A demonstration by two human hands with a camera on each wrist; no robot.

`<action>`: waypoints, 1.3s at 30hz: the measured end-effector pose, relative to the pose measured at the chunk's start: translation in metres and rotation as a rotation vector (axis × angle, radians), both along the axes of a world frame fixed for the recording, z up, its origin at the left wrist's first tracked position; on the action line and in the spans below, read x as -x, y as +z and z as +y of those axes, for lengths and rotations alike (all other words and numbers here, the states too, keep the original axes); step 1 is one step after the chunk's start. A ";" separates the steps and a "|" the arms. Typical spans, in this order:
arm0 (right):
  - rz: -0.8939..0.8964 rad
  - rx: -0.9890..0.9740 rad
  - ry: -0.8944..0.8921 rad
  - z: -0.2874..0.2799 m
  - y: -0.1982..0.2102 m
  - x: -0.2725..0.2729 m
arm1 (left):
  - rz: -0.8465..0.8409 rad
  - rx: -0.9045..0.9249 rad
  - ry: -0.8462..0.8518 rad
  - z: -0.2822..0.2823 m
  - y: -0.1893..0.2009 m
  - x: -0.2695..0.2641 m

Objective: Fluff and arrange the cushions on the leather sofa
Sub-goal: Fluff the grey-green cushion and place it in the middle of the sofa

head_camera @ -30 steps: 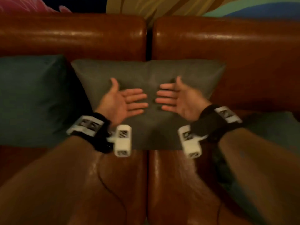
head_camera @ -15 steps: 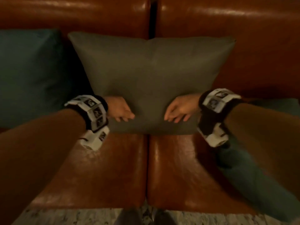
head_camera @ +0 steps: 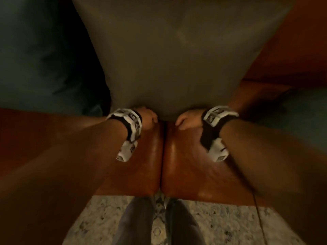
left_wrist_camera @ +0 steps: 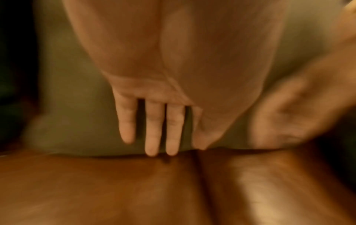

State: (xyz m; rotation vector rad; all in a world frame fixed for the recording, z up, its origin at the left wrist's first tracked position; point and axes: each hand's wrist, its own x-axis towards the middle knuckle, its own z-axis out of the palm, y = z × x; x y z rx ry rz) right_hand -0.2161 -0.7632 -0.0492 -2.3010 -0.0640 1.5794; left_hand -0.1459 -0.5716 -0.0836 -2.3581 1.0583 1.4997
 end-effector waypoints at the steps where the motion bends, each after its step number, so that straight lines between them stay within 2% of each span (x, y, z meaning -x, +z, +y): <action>1: 0.014 0.065 0.024 -0.014 -0.001 0.005 | -0.016 -0.069 0.011 0.023 -0.019 -0.011; 3: 0.039 0.190 0.019 -0.046 -0.007 0.013 | -0.136 -0.218 0.072 0.072 -0.037 -0.034; 5: 0.056 0.300 0.102 -0.076 -0.029 0.027 | -0.207 -0.250 0.059 0.103 -0.033 -0.041; 6: 0.021 0.356 0.082 -0.097 -0.068 0.033 | -0.219 -0.230 0.064 0.103 -0.021 -0.034; 8: -0.043 0.384 0.170 -0.084 -0.092 0.040 | -0.112 -0.114 0.054 0.078 0.004 -0.004; 10: -0.012 0.150 0.181 -0.018 -0.050 0.033 | 0.089 0.002 0.064 0.036 0.022 0.031; 11: 0.019 0.083 0.162 0.010 -0.022 0.024 | 0.130 0.035 0.045 0.015 0.028 0.039; 13: 0.014 0.060 0.002 0.036 -0.004 0.007 | 0.033 0.115 0.017 -0.010 0.025 0.027; 15: 0.075 0.060 -0.178 -0.018 -0.045 0.008 | -0.028 0.042 0.002 0.010 0.020 -0.007; 17: 0.007 0.192 -0.155 -0.094 -0.084 0.024 | -0.160 -0.142 -0.009 0.054 0.012 -0.039; 18: -0.027 0.256 -0.165 -0.123 -0.082 0.032 | -0.227 -0.211 -0.009 0.076 0.018 -0.049; 20: -0.005 0.382 -0.139 -0.126 -0.024 0.029 | -0.209 -0.268 0.018 0.088 0.038 -0.053; 21: -0.005 0.368 -0.126 -0.111 0.015 0.027 | -0.159 -0.257 0.021 0.080 0.056 -0.047; 23: 0.002 0.170 -0.075 -0.081 0.046 0.011 | 0.014 -0.133 0.030 0.048 0.085 -0.032; 24: 0.031 0.056 -0.122 -0.059 0.055 0.000 | 0.120 -0.041 0.044 0.027 0.096 -0.026; 26: 0.030 -0.092 -0.268 -0.036 0.072 -0.026 | 0.282 0.121 0.310 -0.004 0.105 -0.032; 27: 0.047 -0.079 -0.356 -0.037 0.073 -0.040 | 0.255 0.150 0.438 -0.012 0.109 -0.045; 28: 0.070 -0.039 -0.383 -0.046 0.080 -0.047 | 0.204 0.119 0.490 -0.013 0.114 -0.062; 30: -0.008 0.119 -0.327 -0.087 0.091 -0.042 | 0.053 0.013 0.418 0.006 0.126 -0.091; 32: -0.146 0.320 -0.266 -0.129 0.102 -0.016 | -0.203 -0.125 0.190 0.037 0.133 -0.104; 33: -0.163 0.346 -0.290 -0.142 0.102 -0.004 | -0.236 -0.202 0.108 0.049 0.136 -0.101; 34: -0.132 0.322 -0.281 -0.142 0.102 0.008 | -0.153 -0.257 0.086 0.055 0.134 -0.092; 36: 0.056 0.257 -0.140 -0.118 0.091 0.024 | 0.094 -0.329 0.107 0.052 0.121 -0.062; 37: 0.128 0.250 -0.018 -0.101 0.082 0.029 | 0.133 -0.332 0.098 0.047 0.114 -0.048; 39: 0.136 0.280 0.138 -0.069 0.058 0.033 | 0.027 -0.247 -0.029 0.036 0.091 -0.029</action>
